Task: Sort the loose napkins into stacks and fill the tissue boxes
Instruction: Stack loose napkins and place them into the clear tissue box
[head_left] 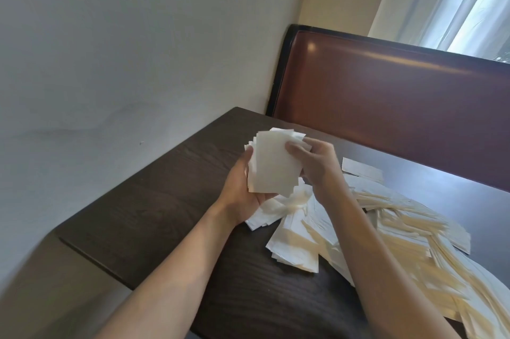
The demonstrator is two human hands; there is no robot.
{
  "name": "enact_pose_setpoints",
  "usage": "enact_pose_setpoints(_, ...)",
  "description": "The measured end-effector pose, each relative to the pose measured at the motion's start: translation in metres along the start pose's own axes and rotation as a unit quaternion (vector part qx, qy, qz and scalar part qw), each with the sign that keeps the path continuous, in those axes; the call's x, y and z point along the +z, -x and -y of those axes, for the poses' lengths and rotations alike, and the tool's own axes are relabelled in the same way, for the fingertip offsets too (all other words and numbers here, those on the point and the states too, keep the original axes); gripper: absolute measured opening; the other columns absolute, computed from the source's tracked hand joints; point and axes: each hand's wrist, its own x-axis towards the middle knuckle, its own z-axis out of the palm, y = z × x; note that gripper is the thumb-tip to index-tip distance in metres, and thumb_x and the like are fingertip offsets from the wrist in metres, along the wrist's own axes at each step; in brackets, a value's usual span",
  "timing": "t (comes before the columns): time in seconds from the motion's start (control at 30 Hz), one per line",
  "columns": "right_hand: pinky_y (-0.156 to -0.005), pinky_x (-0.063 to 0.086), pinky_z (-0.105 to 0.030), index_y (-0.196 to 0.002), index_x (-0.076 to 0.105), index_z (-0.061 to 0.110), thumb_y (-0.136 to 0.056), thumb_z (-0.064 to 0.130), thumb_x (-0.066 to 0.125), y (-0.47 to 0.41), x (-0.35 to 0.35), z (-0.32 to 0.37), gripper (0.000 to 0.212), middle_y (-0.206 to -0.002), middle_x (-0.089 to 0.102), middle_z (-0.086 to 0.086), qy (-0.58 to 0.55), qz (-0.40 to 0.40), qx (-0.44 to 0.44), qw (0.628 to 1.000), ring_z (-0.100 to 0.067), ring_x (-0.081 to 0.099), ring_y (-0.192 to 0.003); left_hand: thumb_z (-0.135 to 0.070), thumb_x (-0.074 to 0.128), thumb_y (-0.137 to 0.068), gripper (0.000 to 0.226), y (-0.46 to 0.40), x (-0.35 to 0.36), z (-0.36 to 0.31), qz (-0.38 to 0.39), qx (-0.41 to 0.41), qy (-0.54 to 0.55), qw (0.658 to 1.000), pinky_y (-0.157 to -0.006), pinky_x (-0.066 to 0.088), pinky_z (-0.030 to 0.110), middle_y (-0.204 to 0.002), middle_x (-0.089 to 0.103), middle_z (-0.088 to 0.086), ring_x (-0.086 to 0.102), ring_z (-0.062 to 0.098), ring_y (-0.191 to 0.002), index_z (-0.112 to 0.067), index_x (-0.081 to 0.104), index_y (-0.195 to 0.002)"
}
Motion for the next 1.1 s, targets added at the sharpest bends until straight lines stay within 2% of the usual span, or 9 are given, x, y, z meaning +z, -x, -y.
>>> enact_pose_setpoints(0.17, -0.052, 0.034, -0.024, -0.087, 0.068, 0.000, -0.092, 0.009, 0.064, -0.008, 0.000, -0.009, 0.010, -0.068, 0.054, -0.001, 0.101, 0.018, 0.018, 0.995, -0.016, 0.045, -0.060, -0.033, 0.051, -0.103, 0.035, -0.002, 0.003, 0.006, -0.018, 0.013, -0.076, 0.997, -0.072, 0.060, 0.033, -0.100, 0.073, 0.010, 0.071, 0.020, -0.087, -0.010, 0.061, -0.127)
enact_pose_setpoints(0.3, -0.062, 0.055, -0.034, -0.104, 0.074, 0.016, -0.083, 0.010, 0.075, -0.011, -0.006, -0.010, 0.022, -0.087, 0.066, -0.001, 0.130, -0.047, 0.025, 0.990, -0.021, 0.062, -0.067, -0.022, 0.052, -0.104, 0.020, -0.004, 0.004, 0.006, -0.051, 0.029, -0.066, 0.996, -0.069, 0.060, 0.032, -0.097, 0.074, 0.008, 0.071, 0.019, -0.085, -0.012, 0.062, -0.119)
enact_pose_setpoints(0.43, -0.066, 0.061, -0.044, -0.089, 0.075, 0.022, -0.085, 0.012, 0.075, -0.006, -0.016, 0.000, 0.011, -0.084, 0.073, -0.004, 0.137, -0.094, -0.025, 0.986, -0.029, 0.069, -0.070, -0.026, 0.052, -0.105, 0.026, -0.003, 0.002, 0.003, -0.076, 0.031, -0.058, 0.995, -0.071, 0.061, 0.035, -0.100, 0.074, 0.008, 0.071, 0.021, -0.090, -0.013, 0.062, -0.124)
enact_pose_setpoints(0.53, -0.073, 0.062, -0.040, -0.093, 0.076, 0.016, -0.087, 0.015, 0.074, -0.003, -0.023, 0.012, 0.006, -0.086, 0.075, -0.004, 0.052, -0.004, -0.039, 0.998, -0.025, 0.070, -0.078, -0.043, 0.043, -0.106, 0.042, 0.003, 0.006, 0.002, -0.037, -0.024, -0.060, 0.997, -0.079, 0.060, 0.039, -0.106, 0.075, 0.011, 0.072, 0.024, -0.094, -0.013, 0.063, -0.127)
enact_pose_setpoints(0.63, -0.069, 0.055, -0.035, -0.092, 0.077, 0.020, -0.087, 0.018, 0.074, -0.006, -0.021, 0.011, 0.006, -0.087, 0.074, -0.004, 0.079, 0.069, -0.025, 0.994, -0.022, 0.065, -0.075, -0.057, 0.032, -0.103, 0.057, 0.006, 0.007, 0.002, 0.014, -0.060, -0.058, 0.996, -0.075, 0.058, 0.037, -0.106, 0.074, 0.012, 0.072, 0.022, -0.090, -0.017, 0.062, -0.130)
enact_pose_setpoints(0.73, -0.064, 0.050, -0.026, -0.091, 0.076, 0.023, -0.087, 0.021, 0.074, -0.008, -0.015, 0.002, 0.005, -0.092, 0.068, 0.004, 0.216, 0.031, -0.079, 0.973, -0.012, 0.057, -0.074, -0.060, 0.027, -0.102, 0.061, 0.008, 0.007, 0.000, 0.045, -0.081, -0.054, 0.994, -0.071, 0.059, 0.035, -0.103, 0.074, 0.010, 0.072, 0.021, -0.088, -0.020, 0.061, -0.132)
enact_pose_setpoints(0.83, -0.071, 0.044, -0.026, -0.108, 0.074, 0.022, -0.086, 0.022, 0.075, -0.009, -0.015, -0.003, 0.021, -0.107, 0.062, 0.006, 0.287, 0.034, -0.114, 0.951, -0.015, 0.053, -0.093, -0.061, 0.028, -0.102, 0.063, 0.009, 0.008, 0.001, 0.052, -0.092, -0.052, 0.993, -0.069, 0.059, 0.033, -0.100, 0.074, 0.010, 0.072, 0.021, -0.085, -0.018, 0.062, -0.132)
enact_pose_setpoints(0.93, -0.065, 0.035, -0.022, -0.118, 0.070, 0.023, -0.086, 0.024, 0.075, -0.007, -0.014, 0.000, 0.033, -0.101, 0.060, 0.009, 0.347, 0.038, -0.144, 0.926, -0.015, 0.050, -0.096, -0.062, 0.030, -0.101, 0.063, 0.007, 0.006, 0.002, 0.056, -0.091, -0.057, 0.993, -0.067, 0.059, 0.033, -0.100, 0.073, 0.011, 0.072, 0.022, -0.085, -0.018, 0.060, -0.135)
enact_pose_setpoints(1.1, -0.060, 0.032, -0.014, -0.109, 0.074, 0.015, -0.089, 0.020, 0.070, -0.008, -0.012, 0.000, 0.021, -0.097, 0.057, 0.005, 0.348, 0.050, -0.108, 0.930, -0.014, 0.051, -0.089, -0.062, 0.027, -0.102, 0.062, 0.008, 0.006, 0.001, 0.064, -0.097, -0.061, 0.991, -0.068, 0.059, 0.032, -0.097, 0.074, 0.010, 0.072, 0.021, -0.084, -0.020, 0.062, -0.130)
